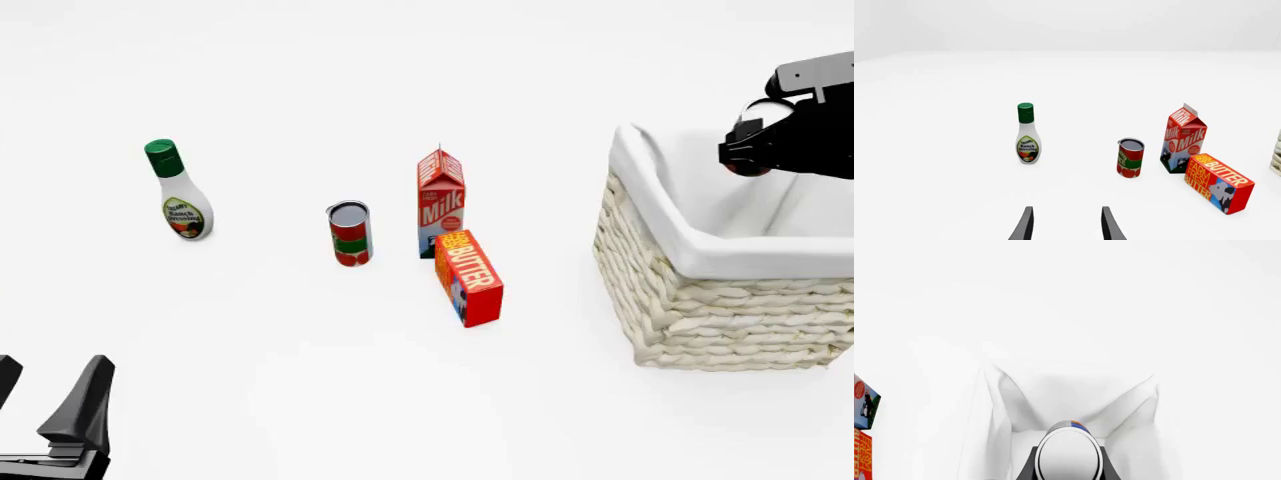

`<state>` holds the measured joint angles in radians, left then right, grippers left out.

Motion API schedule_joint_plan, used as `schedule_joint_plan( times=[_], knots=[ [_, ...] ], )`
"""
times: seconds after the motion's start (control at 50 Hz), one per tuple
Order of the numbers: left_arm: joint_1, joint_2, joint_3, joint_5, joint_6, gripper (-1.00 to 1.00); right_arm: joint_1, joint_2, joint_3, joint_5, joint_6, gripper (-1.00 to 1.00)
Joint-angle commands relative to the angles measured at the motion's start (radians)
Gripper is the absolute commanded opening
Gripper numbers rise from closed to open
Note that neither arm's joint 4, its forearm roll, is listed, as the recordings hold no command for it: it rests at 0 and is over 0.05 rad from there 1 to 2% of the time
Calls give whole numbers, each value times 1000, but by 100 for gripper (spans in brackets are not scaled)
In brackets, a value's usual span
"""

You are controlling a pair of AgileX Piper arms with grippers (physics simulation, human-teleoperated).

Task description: Pick the alphabet soup and place it in the basket.

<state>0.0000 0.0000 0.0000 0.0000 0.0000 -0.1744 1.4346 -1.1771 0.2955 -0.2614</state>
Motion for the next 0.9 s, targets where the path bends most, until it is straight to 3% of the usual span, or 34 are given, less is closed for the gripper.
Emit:
schedule_joint_plan(
  times=[0.02,0.8,0.9],
  knots=[
    [0,0,0,0,0,100,-7,15,31,-40,12,-100],
    [0,0,0,0,0,100,-12,71,39,-64,-7,-100],
    [0,0,0,0,0,100,-12,82,68,-100,-5,-100]
  ],
)
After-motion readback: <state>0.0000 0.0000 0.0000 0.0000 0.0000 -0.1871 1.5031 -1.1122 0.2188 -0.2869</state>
